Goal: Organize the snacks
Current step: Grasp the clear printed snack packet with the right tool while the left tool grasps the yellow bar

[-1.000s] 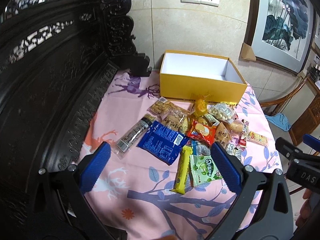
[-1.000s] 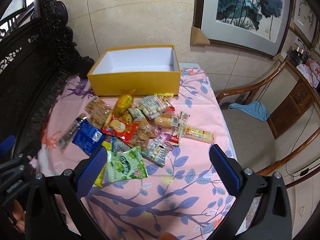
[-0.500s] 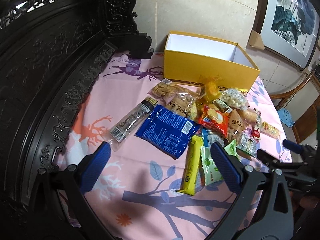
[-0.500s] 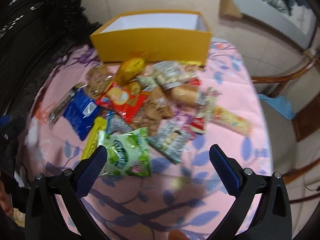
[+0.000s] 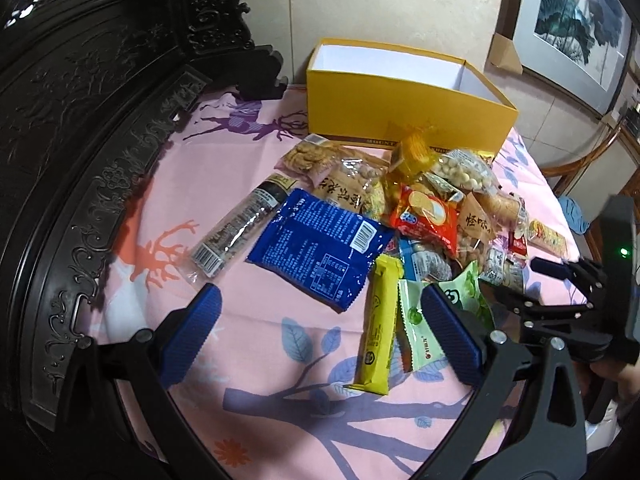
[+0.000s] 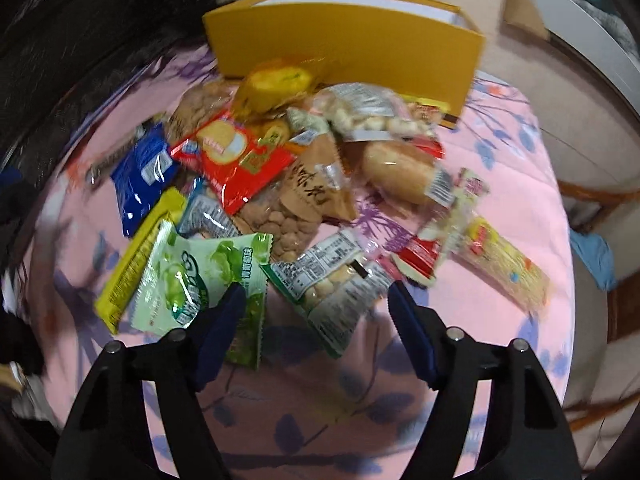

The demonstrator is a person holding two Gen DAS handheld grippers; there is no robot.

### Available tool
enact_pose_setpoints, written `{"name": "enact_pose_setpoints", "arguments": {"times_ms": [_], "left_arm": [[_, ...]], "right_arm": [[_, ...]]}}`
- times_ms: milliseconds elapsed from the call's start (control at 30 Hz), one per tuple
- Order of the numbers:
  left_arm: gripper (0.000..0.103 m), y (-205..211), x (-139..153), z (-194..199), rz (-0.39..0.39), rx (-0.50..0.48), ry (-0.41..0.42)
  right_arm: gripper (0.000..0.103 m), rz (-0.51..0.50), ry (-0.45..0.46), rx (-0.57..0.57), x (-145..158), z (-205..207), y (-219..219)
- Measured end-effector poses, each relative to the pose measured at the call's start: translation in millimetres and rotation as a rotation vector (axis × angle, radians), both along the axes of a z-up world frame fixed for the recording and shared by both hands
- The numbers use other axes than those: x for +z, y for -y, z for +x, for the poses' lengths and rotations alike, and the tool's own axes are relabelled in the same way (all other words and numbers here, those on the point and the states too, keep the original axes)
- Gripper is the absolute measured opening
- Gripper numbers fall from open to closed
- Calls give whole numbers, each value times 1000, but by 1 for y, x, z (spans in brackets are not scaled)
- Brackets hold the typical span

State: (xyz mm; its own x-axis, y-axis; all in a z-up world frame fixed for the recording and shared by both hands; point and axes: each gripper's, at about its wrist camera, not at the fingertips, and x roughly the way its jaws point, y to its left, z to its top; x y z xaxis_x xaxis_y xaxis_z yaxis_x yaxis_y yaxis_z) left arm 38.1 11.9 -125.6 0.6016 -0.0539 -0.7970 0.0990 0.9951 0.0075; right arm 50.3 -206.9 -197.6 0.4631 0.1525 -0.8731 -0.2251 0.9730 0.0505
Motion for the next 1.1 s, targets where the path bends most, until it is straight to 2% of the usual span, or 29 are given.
{"name": "enact_pose_setpoints", "arguments": {"times_ms": [100,167,200,300,367,500,600,833,1033,1100], "left_arm": [[101,4,-8,0,16,-13,-10],[101,5,-15,-1,15,-12,-31],[101,5,-18,-1,17,-13,-40],[101,6,-27,-4,18,-27,-57],[101,8,-32,-5,23,-38,-69],[101,19,-42,-6,33,-84,-75],[101,34,-56,-5,48,-141,-80],[101,58,-88,-7,111,-255,-89],[101,43,-86,-7,113,-212,-76],[95,39,-91,-5,119,-204,-85]], "right_arm": [[73,-39,8,61,-9,9,-3],[68,-68,6,99,-18,16,-3],[62,-82,13,111,-20,18,-3],[57,-100,26,152,-22,21,-3],[50,-127,37,175,-23,19,-3],[29,-140,65,201,-17,11,-5],[22,-142,84,192,-7,9,-7],[20,-86,63,120,2,2,1],[20,-49,52,90,4,-4,4],[20,-51,52,94,3,-4,3]]}}
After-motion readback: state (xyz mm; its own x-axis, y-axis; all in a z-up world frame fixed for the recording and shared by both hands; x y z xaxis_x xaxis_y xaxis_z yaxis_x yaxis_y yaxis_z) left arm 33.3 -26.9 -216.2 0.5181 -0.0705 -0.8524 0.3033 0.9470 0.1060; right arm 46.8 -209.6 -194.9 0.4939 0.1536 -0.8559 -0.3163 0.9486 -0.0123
